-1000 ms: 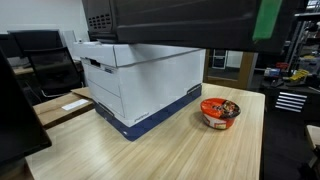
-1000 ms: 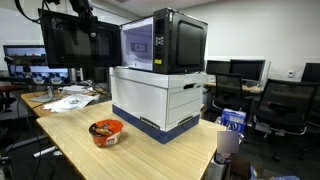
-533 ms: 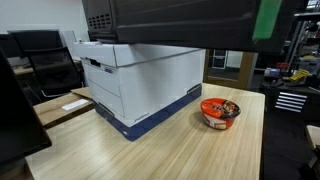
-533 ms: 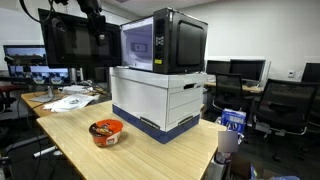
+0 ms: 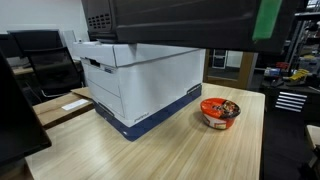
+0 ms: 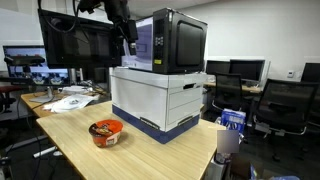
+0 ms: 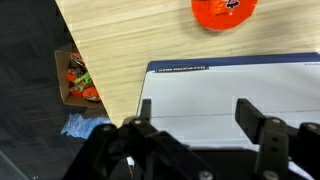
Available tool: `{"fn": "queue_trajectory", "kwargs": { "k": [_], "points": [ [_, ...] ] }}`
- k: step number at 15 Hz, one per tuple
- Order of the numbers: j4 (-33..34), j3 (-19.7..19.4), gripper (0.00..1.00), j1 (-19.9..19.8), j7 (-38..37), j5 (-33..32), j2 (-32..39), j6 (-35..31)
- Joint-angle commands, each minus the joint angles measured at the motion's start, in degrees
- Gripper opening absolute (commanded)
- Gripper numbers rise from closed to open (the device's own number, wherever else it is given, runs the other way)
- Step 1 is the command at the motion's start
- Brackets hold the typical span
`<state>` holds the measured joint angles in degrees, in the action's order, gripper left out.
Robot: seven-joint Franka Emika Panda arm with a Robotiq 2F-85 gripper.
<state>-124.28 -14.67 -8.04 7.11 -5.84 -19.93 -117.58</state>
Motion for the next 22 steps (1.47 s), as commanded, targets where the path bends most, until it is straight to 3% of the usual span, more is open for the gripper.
{"fn": "queue_trajectory", "kwargs": {
  "k": [1, 6, 12, 22],
  "points": [
    [2.57, -2.74, 1.0, -1.04, 7.75, 1.84, 6.04, -2.85],
    [2.8, -4.29, 1.0, -1.19, 15.53, 4.83, 8.74, -2.28],
    [-1.16, -3.13, 1.0, -1.13, 18.75, 4.2, 7.0, -1.24],
    [-6.71, -0.91, 1.0, -0.42, 23.72, 1.61, 4.43, 9.65]
  ]
}}
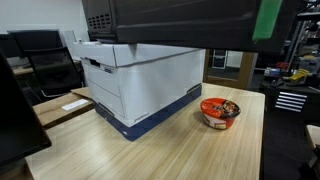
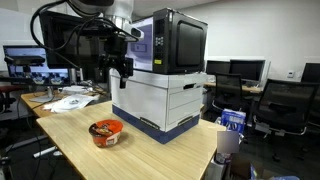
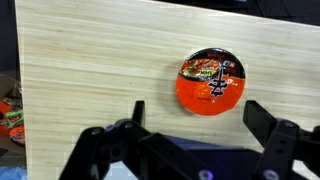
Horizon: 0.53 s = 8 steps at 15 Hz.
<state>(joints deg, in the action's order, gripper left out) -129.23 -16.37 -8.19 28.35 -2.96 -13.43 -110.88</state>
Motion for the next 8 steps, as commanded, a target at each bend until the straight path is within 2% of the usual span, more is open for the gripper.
{"fn": "queue_trajectory", "kwargs": {
  "k": [1, 3, 5, 8],
  "points": [
    [-2.04, 0.78, 1.0, -0.13, 3.76, -1.13, -2.21, 4.11],
    [-2.12, 0.6, 1.0, -0.02, 5.19, -0.21, -2.19, 4.51],
    [-2.61, 0.3, 1.0, -0.34, 3.33, 1.94, -2.4, 1.42],
    [-1.59, 0.58, 1.0, -0.62, 0.72, 1.93, -0.74, 2.78]
  ]
}}
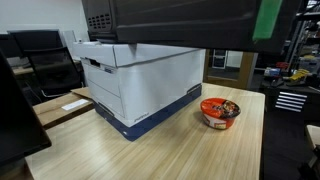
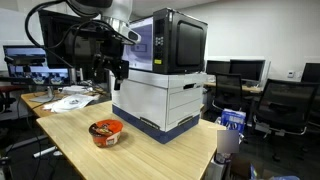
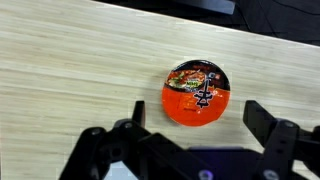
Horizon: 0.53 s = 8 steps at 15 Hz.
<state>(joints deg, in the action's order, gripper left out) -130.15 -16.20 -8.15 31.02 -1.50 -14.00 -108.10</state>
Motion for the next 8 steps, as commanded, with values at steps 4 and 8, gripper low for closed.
{"fn": "queue_trajectory", "kwargs": {
  "k": [4, 8],
  "points": [
    [0.07, 0.36, 1.0, -0.46, -0.94, 0.11, 0.28, 0.11],
    [-3.63, 0.38, 1.0, -0.59, -1.0, -0.07, -1.43, -2.79]
  ]
}}
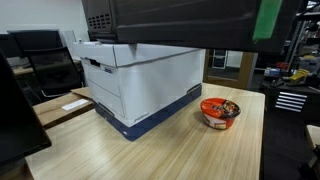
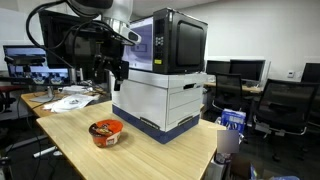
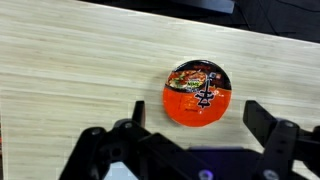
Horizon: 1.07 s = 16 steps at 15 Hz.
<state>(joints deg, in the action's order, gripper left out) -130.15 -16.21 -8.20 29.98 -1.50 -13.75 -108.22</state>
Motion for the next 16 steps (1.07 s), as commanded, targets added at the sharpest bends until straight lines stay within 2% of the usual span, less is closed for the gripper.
{"fn": "queue_trajectory", "kwargs": {
  "k": [1, 4, 9, 13, 16],
  "points": [
    [-5.34, 0.22, 1.0, -0.57, 0.23, 0.51, -2.5, -3.86],
    [-13.48, 0.29, 1.0, -1.1, -1.73, -0.01, -5.58, -9.03],
    [-23.34, -1.03, 1.0, -1.56, -4.03, 3.9, -8.9, -22.18],
    [-27.49, -2.06, 1.0, -1.2, -4.04, 5.1, -8.46, -30.26],
    [-28.46, -3.87, 1.0, -0.3, -2.63, 8.28, -7.45, -33.15]
  ]
}}
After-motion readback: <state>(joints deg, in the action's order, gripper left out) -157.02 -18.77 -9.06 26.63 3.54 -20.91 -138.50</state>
